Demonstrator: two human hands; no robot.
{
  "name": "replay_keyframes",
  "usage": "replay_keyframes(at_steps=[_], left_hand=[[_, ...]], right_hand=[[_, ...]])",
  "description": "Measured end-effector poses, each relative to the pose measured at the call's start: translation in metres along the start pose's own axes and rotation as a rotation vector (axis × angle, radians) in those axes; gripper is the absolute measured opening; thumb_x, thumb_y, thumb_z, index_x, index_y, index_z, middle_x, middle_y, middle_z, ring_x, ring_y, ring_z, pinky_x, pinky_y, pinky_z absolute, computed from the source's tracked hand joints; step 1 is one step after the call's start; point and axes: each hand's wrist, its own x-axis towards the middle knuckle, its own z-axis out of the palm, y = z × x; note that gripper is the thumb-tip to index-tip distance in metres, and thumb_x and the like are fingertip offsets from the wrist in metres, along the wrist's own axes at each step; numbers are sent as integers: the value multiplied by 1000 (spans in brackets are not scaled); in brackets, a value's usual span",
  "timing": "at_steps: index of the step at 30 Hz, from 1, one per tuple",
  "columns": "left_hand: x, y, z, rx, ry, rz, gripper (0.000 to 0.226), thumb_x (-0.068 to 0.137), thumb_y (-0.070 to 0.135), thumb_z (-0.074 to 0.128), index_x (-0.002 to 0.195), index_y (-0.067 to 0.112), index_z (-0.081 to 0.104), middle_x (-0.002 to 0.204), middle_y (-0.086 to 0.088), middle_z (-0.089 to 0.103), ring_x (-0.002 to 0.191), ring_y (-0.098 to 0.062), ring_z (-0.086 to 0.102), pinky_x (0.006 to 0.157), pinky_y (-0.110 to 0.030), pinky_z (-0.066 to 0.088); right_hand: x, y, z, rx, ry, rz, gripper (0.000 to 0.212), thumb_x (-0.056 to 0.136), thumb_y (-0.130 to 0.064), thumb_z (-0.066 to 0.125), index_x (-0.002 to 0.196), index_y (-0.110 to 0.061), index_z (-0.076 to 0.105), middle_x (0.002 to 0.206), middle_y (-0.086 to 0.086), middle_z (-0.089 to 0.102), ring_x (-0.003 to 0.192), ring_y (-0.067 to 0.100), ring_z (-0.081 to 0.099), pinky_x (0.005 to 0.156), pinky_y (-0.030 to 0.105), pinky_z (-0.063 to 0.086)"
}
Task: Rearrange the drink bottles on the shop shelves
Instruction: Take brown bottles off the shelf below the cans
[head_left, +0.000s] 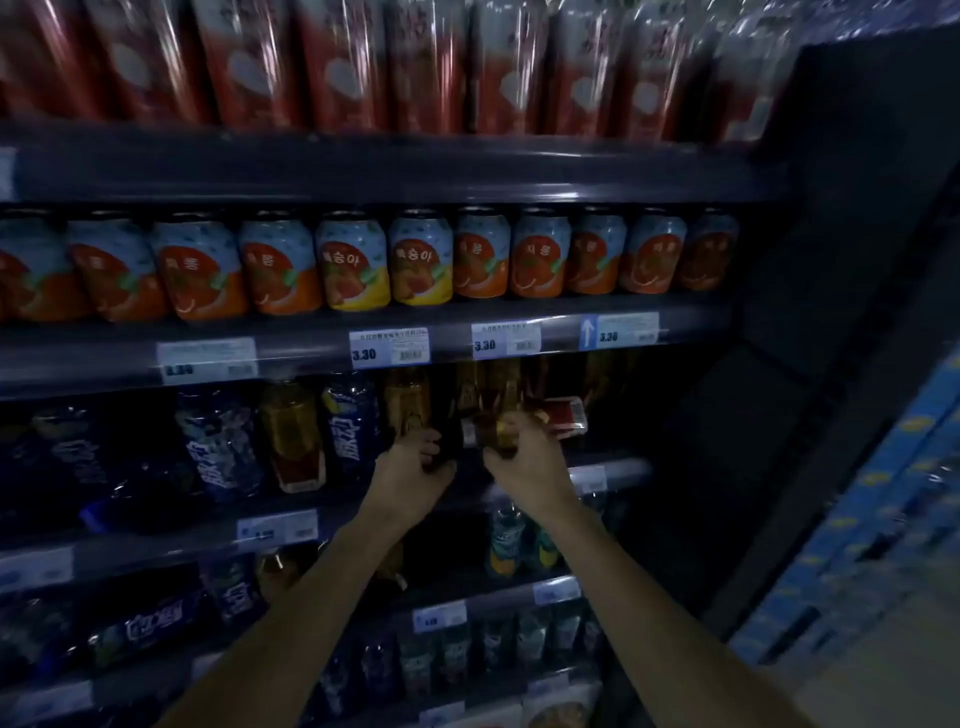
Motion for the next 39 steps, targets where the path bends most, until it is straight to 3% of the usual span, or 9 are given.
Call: replay_keyframes(at_steps=[2,4,9,16,19,24,30,33,39], left_hand=[[5,-2,3,-11,11,-13,47,82,20,73,124,8,56,115,-6,63,102,-17,61,87,-19,44],[6,-5,6,5,13,-25,47,82,19,72,124,7,56,116,-8,63,104,-18,60,88,-19,44],[14,-13,13,28,37,-15,42,82,18,72,120,5,59,117,-7,63,106,-16,59,87,-13,40],[18,-22,21,51,-6,-41,41,85,19,69,122,5,58,123,-5,60,112,-15,56,93,-13,38],[19,-26,23,46,-24,-48,42,86,19,68,125,8,56,125,-4,59,115,-15,55,91,-10,35],[17,-32,28,52,-32,-31,45,85,21,68,127,13,54,122,-2,61,114,-15,55,91,-14,37],[13,-37,34,118,-39,27,43,86,24,67,127,17,55,116,2,64,99,-2,52,78,-5,34],[13,-37,34,138,-31,42,39,85,23,69,122,15,59,119,2,63,102,-6,56,81,-8,38],[12,-40,37,160,-10,74,35,84,21,71,117,13,62,126,2,61,111,-13,58,87,-11,38]], right_hand=[[12,2,3,-156,9,-26,41,80,-28,67,118,-19,58,112,6,62,105,29,58,85,41,51],[22,4,9,-312,26,-56,46,81,-30,65,124,-17,55,123,9,57,116,32,48,90,42,47],[43,11,26,-585,81,-99,44,83,-34,65,119,-12,54,126,12,51,124,34,38,104,48,32],[57,28,41,-763,-22,-94,68,77,-27,73,137,-18,42,150,10,35,143,32,16,112,57,16],[60,33,42,-804,-24,-111,77,75,-18,74,142,-20,36,151,7,35,145,30,16,111,58,13],[65,40,40,-836,23,-162,70,75,-12,71,139,-17,42,143,6,47,140,29,29,108,55,23],[54,54,29,-670,215,-273,60,72,-19,77,127,-11,56,131,9,59,128,32,47,104,56,34],[55,55,13,-468,371,-263,53,67,-18,81,114,-4,62,116,16,64,115,37,56,96,56,43],[52,55,-22,8,440,-203,57,71,-23,82,120,-6,58,116,10,63,107,21,59,92,32,48]])
